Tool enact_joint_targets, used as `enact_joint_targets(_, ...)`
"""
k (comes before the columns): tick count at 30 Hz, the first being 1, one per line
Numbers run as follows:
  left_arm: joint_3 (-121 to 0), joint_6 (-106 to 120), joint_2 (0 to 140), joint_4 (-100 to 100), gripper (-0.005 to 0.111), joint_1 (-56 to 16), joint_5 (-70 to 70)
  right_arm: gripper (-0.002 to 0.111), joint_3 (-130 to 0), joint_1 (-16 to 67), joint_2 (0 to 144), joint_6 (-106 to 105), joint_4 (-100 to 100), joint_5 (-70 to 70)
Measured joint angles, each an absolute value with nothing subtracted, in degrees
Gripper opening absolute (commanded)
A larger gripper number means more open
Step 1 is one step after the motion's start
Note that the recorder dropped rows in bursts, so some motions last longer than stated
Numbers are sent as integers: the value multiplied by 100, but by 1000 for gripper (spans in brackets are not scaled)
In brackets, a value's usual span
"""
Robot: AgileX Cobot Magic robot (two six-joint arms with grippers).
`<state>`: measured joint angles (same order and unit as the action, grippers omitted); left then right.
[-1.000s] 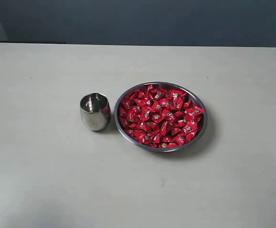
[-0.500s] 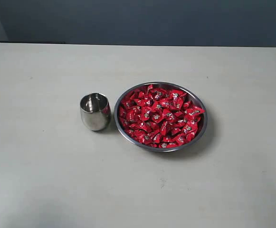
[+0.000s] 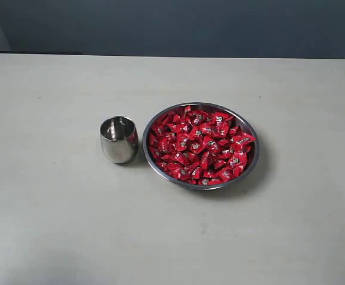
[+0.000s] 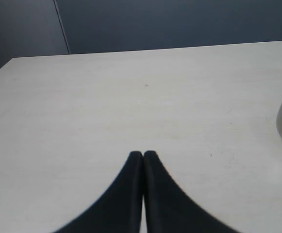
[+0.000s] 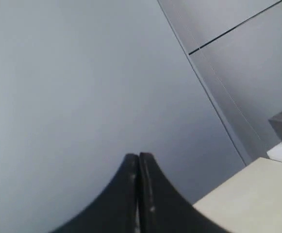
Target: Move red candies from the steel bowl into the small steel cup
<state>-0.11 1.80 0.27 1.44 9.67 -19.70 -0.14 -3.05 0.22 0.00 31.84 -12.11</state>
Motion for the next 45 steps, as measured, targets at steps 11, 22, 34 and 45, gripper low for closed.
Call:
enact_joint_targets(11, -11, 180, 27, 144, 0, 967, -1970, 0, -525, -305, 22, 752, 2769, -763)
enact_joint_targets(22, -11, 180, 27, 144, 0, 967, -1970, 0, -3011, 1188, 2823, 753, 881, 0)
enact_joint_targets(34, -11, 180, 27, 144, 0, 967, -1970, 0, -5927, 2724, 6903, 251, 0, 2487)
enact_joint_targets(45, -11, 180, 27, 144, 0, 967, -1970, 0, -6856, 2724, 9066, -1755, 1682, 3302)
